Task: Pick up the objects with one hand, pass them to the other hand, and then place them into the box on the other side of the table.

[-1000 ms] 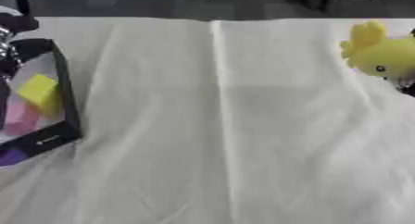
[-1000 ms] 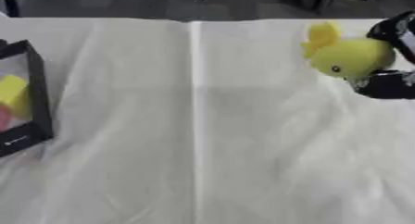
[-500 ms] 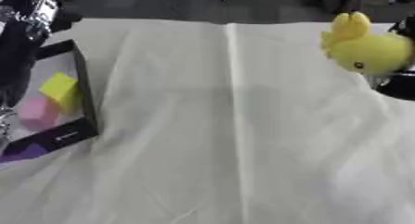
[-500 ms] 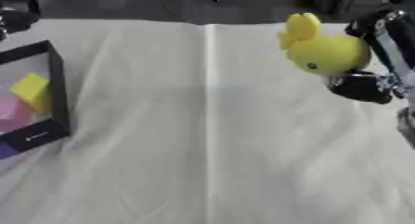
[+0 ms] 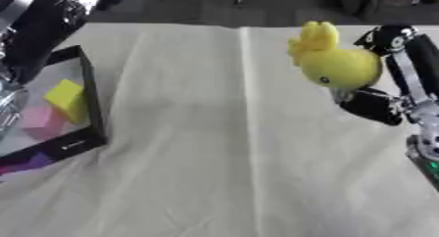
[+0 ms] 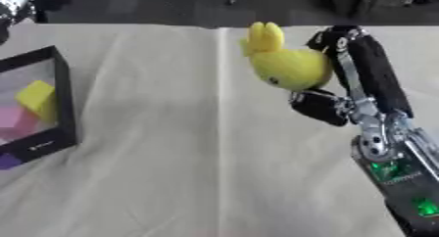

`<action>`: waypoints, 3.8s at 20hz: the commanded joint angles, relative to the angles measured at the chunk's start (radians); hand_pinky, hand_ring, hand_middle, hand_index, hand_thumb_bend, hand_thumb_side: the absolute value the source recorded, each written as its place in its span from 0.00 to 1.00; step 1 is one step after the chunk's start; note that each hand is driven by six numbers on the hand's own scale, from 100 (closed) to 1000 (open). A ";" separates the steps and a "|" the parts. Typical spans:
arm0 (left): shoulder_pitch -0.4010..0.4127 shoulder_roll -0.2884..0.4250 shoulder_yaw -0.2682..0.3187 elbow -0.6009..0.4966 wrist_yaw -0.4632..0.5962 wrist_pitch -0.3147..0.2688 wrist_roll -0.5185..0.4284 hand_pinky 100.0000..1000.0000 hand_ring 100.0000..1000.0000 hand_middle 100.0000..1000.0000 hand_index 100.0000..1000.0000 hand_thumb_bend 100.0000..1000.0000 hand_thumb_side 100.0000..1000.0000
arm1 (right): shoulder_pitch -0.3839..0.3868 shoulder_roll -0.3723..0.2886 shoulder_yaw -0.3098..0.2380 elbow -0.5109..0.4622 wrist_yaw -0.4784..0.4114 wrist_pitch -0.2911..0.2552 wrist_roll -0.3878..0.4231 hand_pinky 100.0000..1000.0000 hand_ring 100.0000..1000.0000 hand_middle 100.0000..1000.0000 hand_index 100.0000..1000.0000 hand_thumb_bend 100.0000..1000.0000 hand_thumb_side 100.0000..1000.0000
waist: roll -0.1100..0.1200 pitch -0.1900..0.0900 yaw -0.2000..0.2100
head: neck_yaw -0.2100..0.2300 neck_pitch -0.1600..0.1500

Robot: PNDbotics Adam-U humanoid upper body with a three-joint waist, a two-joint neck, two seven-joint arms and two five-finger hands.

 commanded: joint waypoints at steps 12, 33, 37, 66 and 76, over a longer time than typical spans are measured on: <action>-0.262 -0.005 -0.225 -0.017 -0.307 0.060 -0.439 0.85 0.78 0.80 0.82 0.00 0.42 | -0.052 0.078 0.092 -0.013 0.053 0.054 0.003 0.61 0.38 0.41 0.35 0.00 0.00 | 0.007 -0.041 0.013 | 0.000 0.025; -0.349 -0.099 -0.352 -0.014 -0.836 0.076 -0.823 0.88 0.86 0.82 0.93 0.52 0.31 | -0.096 0.152 0.158 0.083 0.115 0.017 0.004 0.60 0.37 0.41 0.35 0.00 0.00 | 0.007 -0.045 0.031 | 0.000 0.026; -0.351 -0.114 -0.363 0.003 -0.912 0.060 -0.824 0.87 0.85 0.81 0.92 0.35 0.19 | -0.095 0.156 0.169 0.094 0.144 -0.010 0.002 0.61 0.37 0.41 0.35 0.00 0.00 | 0.006 -0.044 0.031 | 0.006 0.022; -0.360 -0.152 -0.399 0.054 -0.947 0.020 -0.902 0.84 0.86 0.79 0.89 0.49 0.31 | -0.105 0.167 0.192 0.116 0.157 -0.047 -0.023 0.60 0.37 0.40 0.35 0.00 0.00 | 0.003 -0.047 0.032 | 0.012 0.038; -0.366 -0.178 -0.415 0.149 -1.039 -0.012 -0.857 0.78 0.82 0.75 0.87 0.32 0.09 | -0.098 0.167 0.199 0.120 0.139 -0.071 -0.049 0.58 0.36 0.41 0.35 0.00 0.00 | 0.006 -0.051 0.035 | 0.014 0.033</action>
